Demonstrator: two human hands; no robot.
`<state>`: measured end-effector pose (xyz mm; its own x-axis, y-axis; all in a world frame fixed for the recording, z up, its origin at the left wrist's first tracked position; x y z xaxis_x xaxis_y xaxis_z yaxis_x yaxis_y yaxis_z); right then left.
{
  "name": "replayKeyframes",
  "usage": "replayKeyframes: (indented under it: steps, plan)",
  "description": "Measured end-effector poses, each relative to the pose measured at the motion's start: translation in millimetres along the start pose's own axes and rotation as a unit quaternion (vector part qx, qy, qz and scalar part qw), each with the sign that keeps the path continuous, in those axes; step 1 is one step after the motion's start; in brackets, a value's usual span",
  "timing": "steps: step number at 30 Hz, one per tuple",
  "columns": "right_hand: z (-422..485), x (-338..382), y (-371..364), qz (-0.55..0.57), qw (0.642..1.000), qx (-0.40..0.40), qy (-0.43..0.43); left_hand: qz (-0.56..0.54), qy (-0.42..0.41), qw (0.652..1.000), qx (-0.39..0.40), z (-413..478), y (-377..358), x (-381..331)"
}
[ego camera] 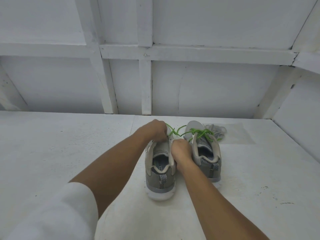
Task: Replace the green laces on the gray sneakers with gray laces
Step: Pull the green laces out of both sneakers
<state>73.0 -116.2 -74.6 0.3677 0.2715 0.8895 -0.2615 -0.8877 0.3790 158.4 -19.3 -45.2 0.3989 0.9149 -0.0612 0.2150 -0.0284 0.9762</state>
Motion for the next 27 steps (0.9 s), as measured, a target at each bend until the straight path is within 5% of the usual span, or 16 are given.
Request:
replayKeyframes:
  steps: [10,13,18,27]
  plan:
    - [-0.2,-0.9,-1.2,-0.009,1.0,-0.011,0.004,0.034,0.209,0.961,-0.176,-18.1,51.1,74.9]
    - [2.3,-1.8,-1.5,-0.002,1.0,-0.01,0.003,-0.015,0.165,0.971,-0.172,-16.4,47.0,63.6]
    - [1.7,-5.0,-3.0,0.014,1.0,-0.007,0.009,-0.038,0.009,0.999,-0.026,-3.7,9.6,8.2]
    - [-1.3,-2.8,-1.6,0.01,1.0,-0.008,0.004,-0.006,0.056,0.996,-0.063,-3.1,13.4,23.2]
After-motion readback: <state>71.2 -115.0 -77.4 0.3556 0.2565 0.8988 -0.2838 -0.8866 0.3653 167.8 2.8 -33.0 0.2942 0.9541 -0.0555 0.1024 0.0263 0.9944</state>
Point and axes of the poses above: each hand's wrist, its own z-axis towards the middle knuckle, its own y-axis out of the back of the hand, x = y × z, the point moved 1 cm from there along z, towards the middle knuckle, and after that the axes turned 5 degrees about z, right-handed, at the moved point
